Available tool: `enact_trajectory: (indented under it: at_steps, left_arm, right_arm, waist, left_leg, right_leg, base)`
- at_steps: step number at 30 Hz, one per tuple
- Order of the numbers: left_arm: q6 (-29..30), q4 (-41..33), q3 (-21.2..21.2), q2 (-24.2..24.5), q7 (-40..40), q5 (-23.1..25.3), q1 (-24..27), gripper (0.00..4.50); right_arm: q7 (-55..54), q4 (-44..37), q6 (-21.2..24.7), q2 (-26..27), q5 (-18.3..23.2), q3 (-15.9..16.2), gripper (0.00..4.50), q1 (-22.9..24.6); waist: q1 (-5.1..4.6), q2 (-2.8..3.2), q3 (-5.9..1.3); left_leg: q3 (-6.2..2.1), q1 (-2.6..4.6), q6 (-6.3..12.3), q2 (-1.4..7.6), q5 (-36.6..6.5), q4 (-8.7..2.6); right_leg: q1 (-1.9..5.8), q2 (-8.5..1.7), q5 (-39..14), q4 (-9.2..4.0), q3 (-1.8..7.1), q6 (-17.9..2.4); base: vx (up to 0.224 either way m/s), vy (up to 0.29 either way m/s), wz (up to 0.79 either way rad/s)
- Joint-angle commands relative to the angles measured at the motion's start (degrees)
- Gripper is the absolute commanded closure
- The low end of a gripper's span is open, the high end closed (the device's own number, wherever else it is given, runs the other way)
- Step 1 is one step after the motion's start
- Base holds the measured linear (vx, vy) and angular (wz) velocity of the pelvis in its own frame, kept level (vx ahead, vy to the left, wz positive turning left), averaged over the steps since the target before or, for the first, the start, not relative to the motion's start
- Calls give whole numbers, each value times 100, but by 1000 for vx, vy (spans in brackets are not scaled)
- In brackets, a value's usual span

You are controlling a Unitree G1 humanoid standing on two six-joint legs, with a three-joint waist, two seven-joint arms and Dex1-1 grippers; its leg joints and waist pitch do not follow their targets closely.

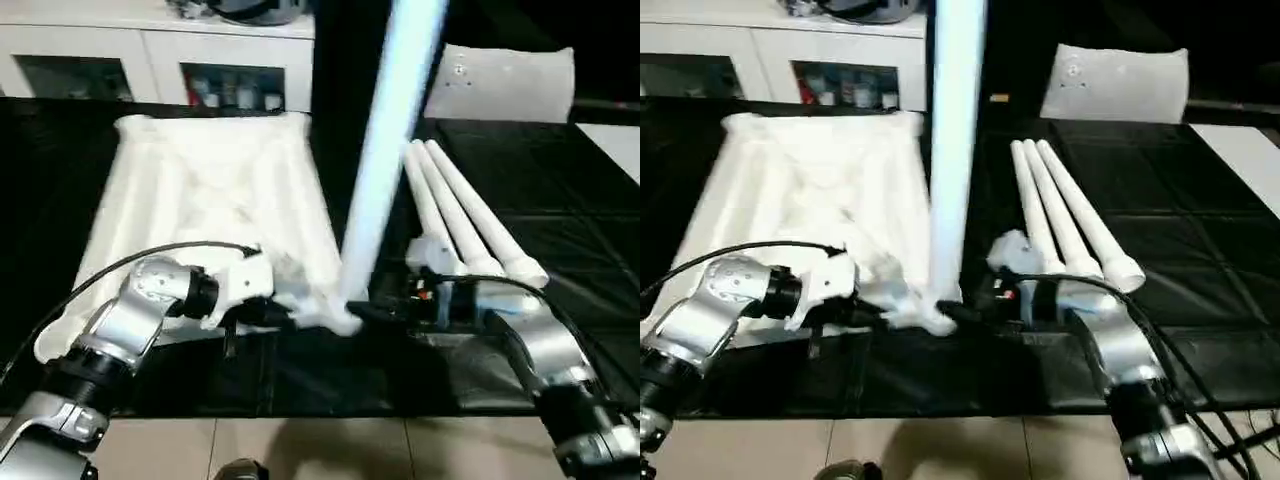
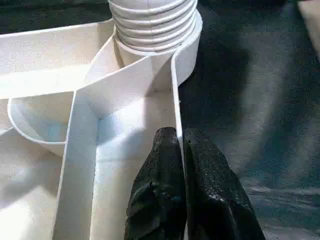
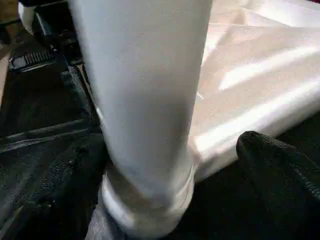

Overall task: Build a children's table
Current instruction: Rotate leg to tighten

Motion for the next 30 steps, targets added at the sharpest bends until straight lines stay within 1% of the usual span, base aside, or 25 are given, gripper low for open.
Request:
enact_trajectory:
  at_steps: [1, 3, 4, 5, 6, 8, 10, 13, 14, 15, 17, 18, 19, 20, 21, 22, 24, 25, 28, 30]
  left_arm:
    - [-244, 143, -415, 42, -437, 161, -75, 450]
    - [-351, 229, -456, 50, -546, 182, -135, 450]
    - [-382, 258, -475, 50, -588, 196, -160, 450]
    - [-414, 289, -492, 48, -622, 213, -185, 450]
    - [-467, 333, -511, 44, -661, 239, -218, 450]
    - [-536, 419, -523, 23, -721, 266, -278, 450]
    - [-603, 514, -544, 11, -761, 287, -335, 450]
    - [-742, 686, -586, 3, -826, 313, -416, 450]
    - [-753, 702, -584, -1, -838, 317, -422, 450]
    - [-757, 703, -581, -1, -845, 318, -420, 450]
    - [-771, 717, -581, -1, -859, 321, -421, 450]
    - [-796, 747, -588, -1, -875, 324, -430, 450]
    - [-796, 747, -588, -1, -875, 324, -430, 450]
    - [-817, 776, -595, -2, -887, 320, -440, 450]
    - [-837, 811, -601, -5, -897, 314, -450, 450]
    - [-837, 811, -601, -5, -897, 314, -450, 450]
    - [-858, 865, -613, -5, -936, 304, -464, 450]
    - [-858, 865, -613, -5, -936, 304, -464, 450]
    - [-806, 861, -601, 19, -954, 290, -435, 450]
    - [-728, 829, -563, 19, -936, 251, -403, 450]
  right_arm:
    - [224, 217, -104, -34, -128, 112, 6, -132]
    - [389, 302, -126, -22, -148, 184, 6, -195]
    - [477, 324, -133, -14, -147, 220, 6, -218]
    - [551, 340, -131, -7, -146, 256, 6, -240]
    - [635, 381, -145, -4, -146, 302, 31, -275]
    - [809, 479, -190, -7, -134, 388, 39, -341]
    - [924, 551, -209, -19, -133, 452, 51, -388]
    - [1019, 702, -282, -18, -163, 474, 85, -457]
    - [1030, 727, -287, -13, -164, 467, 85, -468]
    - [1041, 735, -289, -13, -159, 461, 103, -467]
    - [1067, 739, -287, -11, -150, 452, 122, -466]
    - [1110, 743, -265, -8, -128, 441, 127, -463]
    - [1110, 743, -265, -8, -128, 441, 127, -463]
    - [1141, 756, -256, -8, -110, 439, 146, -464]
    - [1167, 783, -269, -9, -103, 439, 158, -468]
    - [1167, 783, -269, -9, -103, 439, 165, -468]
    - [1244, 787, -252, -6, -80, 446, 168, -438]
    - [1244, 787, -252, -6, -80, 446, 175, -438]
    - [1291, 722, -166, 35, -23, 467, 178, -359]
    - [1305, 680, -96, 66, 22, 458, 178, -315]
  waist:
    - [-32, 16, -298]
    - [-28, 19, -305]
    - [-26, 2, -306]
    - [-17, 6, -318]
    - [-11, -3, -316]
    - [11, -7, -322]
    - [16, -5, -322]
    - [38, -1, -320]
    - [44, -1, -320]
    - [60, 33, -324]
    - [64, 12, -325]
    - [68, 27, -326]
    - [68, 23, -326]
    - [69, 25, -326]
    - [70, 38, -329]
    - [68, 33, -328]
    - [71, 48, -330]
    - [73, 47, -332]
    - [79, 60, -333]
    - [81, 90, -329]
  left_leg:
    - [-149, 276, -275, 335, -2344, -402]
    - [-150, 271, -279, 341, -2292, -410]
    - [-147, 267, -267, 346, -2262, -409]
    - [-141, 263, -229, 345, -2140, -398]
    - [-137, 255, -209, 344, -2106, -395]
    - [-128, 250, -150, 345, -2000, -383]
    - [-126, 252, -134, 344, -1984, -380]
    - [-125, 256, -145, 349, -2014, -381]
    - [-125, 261, -155, 350, -2018, -382]
    - [-127, 275, -183, 354, -2047, -381]
    - [-126, 272, -192, 356, -2041, -385]
    - [-127, 267, -197, 353, -2049, -387]
    - [-129, 265, -201, 354, -2067, -389]
    - [-131, 267, -205, 354, -2081, -391]
    - [-131, 274, -219, 354, -2102, -391]
    - [-130, 270, -221, 353, -2105, -392]
    - [-133, 272, -229, 354, -2126, -394]
    - [-131, 272, -230, 354, -2115, -392]
    - [-130, 275, -230, 354, -2129, -392]
    - [-134, 283, -249, 355, -2184, -399]
  right_leg:
    - [18, -296, -1440, -444, 149, -1150]
    - [30, -295, -1377, -433, 145, -1150]
    - [33, -293, -1307, -428, 146, -1158]
    - [46, -295, -1121, -407, 139, -1222]
    - [51, -294, -1075, -406, 138, -1239]
    - [62, -299, -982, -388, 133, -1277]
    - [62, -294, -959, -384, 131, -1302]
    - [63, -302, -1044, -392, 133, -1306]
    - [60, -303, -1057, -390, 134, -1307]
    - [52, -304, -1045, -385, 133, -1320]
    - [61, -298, -967, -378, 131, -1342]
    - [63, -294, -946, -376, 127, -1353]
    - [67, -295, -949, -375, 126, -1352]
    - [67, -293, -955, -374, 124, -1352]
    - [62, -292, -945, -375, 124, -1354]
    - [64, -289, -935, -373, 124, -1359]
    - [66, -291, -923, -370, 123, -1374]
    - [68, -291, -892, -370, 123, -1383]
    - [69, -288, -847, -366, 122, -1408]
    - [65, -287, -868, -369, 120, -1419]
  base:
    - [0, 0, 0]
    - [0, 0, 0]
    - [0, 0, 0]
    - [0, 0, 0]
    - [0, 0, 0]
    - [0, 0, 0]
    - [0, 0, 0]
    - [0, 0, 0]
    - [0, 0, 0]
    - [0, 0, 0]
    - [0, 0, 0]
    - [0, 0, 0]
    - [0, 0, 0]
    - [0, 0, 0]
    - [0, 0, 0]
    - [0, 0, 0]
    - [0, 0, 0]
    - [0, 0, 0]
    - [0, 0, 0]
    - [0, 0, 0]
